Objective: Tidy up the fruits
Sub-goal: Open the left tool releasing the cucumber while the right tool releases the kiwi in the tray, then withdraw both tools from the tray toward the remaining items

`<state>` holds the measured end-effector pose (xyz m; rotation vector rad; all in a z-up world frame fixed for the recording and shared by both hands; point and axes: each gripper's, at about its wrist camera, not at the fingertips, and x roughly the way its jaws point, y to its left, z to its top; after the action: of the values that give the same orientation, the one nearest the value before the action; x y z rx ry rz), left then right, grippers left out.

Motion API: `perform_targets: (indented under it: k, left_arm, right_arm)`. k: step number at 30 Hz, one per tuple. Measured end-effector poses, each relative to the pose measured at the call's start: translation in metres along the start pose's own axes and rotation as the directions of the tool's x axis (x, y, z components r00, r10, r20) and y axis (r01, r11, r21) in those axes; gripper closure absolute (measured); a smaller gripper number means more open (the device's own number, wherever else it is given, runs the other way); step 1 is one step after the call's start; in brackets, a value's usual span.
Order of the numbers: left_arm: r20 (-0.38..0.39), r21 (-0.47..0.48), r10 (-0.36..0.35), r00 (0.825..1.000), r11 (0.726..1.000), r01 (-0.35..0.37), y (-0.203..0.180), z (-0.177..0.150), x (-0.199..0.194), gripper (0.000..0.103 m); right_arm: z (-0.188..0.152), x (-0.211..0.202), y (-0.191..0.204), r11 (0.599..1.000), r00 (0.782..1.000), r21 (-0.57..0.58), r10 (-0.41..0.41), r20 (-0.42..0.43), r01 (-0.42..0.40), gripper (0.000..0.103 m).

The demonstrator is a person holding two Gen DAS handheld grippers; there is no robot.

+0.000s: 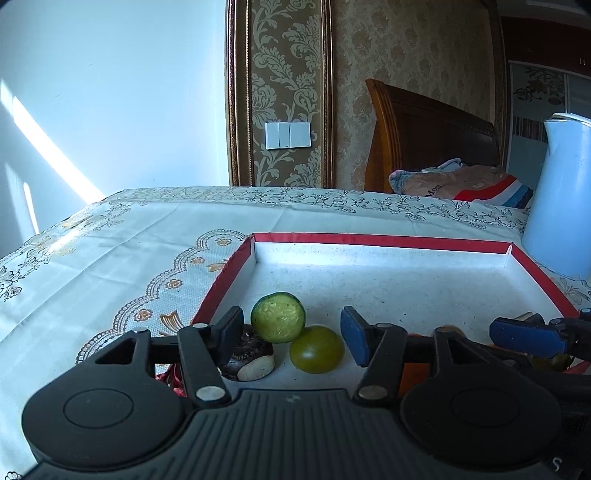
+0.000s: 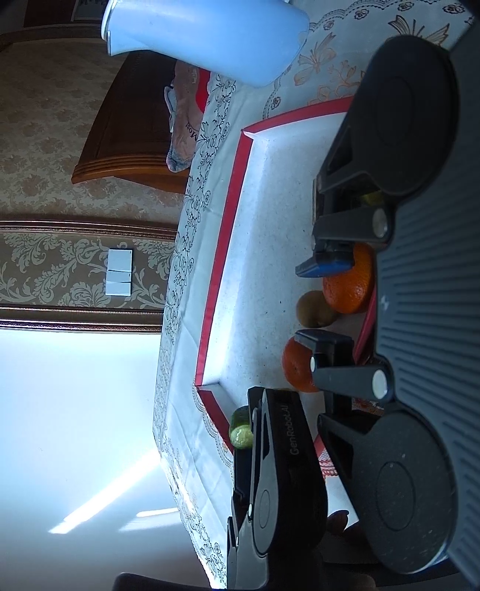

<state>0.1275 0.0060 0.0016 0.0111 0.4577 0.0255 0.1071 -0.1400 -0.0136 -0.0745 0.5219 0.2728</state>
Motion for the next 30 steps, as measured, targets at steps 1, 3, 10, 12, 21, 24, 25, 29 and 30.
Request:
perform_targets:
  k: [1,3,10,12,21,24,25,29,30]
  left_arm:
    - [0.001,-0.003,-0.001,1.000,1.000,0.001,0.0005,0.0001,-0.0002,0.045]
    - [0.000,-0.001,-0.003,1.000,1.000,0.003,0.0008,-0.0004,0.0000,0.045]
    - [-0.013,-0.001,0.001,1.000,1.000,-0.001,0.0017,-0.0009,0.0009,0.041]
    - [-0.007,-0.001,0.009,1.000,1.000,-0.009,0.0016,-0.0012,-0.0002,0.028]
    - [-0.009,-0.001,0.004,1.000,1.000,-0.004,0.0021,-0.0015,-0.0004,0.026]
    - [-0.017,0.001,0.005,1.000,1.000,-0.005,0.0017,-0.0022,-0.0003,0.026]
    - [-0.018,0.002,0.006,1.000,1.000,-0.006,0.0015,-0.0027,-0.0007,0.026]
    - [-0.018,-0.004,0.003,1.000,1.000,-0.003,0.0033,-0.0036,-0.0036,0.026]
    - [-0.019,-0.005,0.002,1.000,1.000,-0.003,0.0038,-0.0039,-0.0042,0.026]
  right_arm:
    - [0.0001,0.0007,-0.0012,1.000,1.000,0.004,-0.002,-0.003,0.002,0.072]
    - [-0.0001,0.0002,-0.0020,1.000,1.000,0.008,0.000,-0.001,0.000,0.072]
    - [0.0000,-0.0028,-0.0052,1.000,1.000,0.026,0.006,0.008,-0.006,0.071]
    - [0.0003,-0.0036,-0.0059,1.000,1.000,0.030,0.002,0.016,-0.002,0.061]
    - [0.0005,-0.0066,-0.0070,0.999,1.000,0.043,0.002,0.025,-0.003,0.061]
    - [0.0004,-0.0065,-0.0072,0.999,1.000,0.049,-0.001,0.026,-0.001,0.061]
    - [0.0005,-0.0065,-0.0074,0.999,1.000,0.051,0.000,0.025,-0.001,0.061]
    - [-0.0003,-0.0071,-0.0088,0.998,1.000,0.061,-0.002,0.025,0.001,0.061]
    - [-0.0003,-0.0074,-0.0093,0.998,1.000,0.063,-0.003,0.026,0.002,0.061]
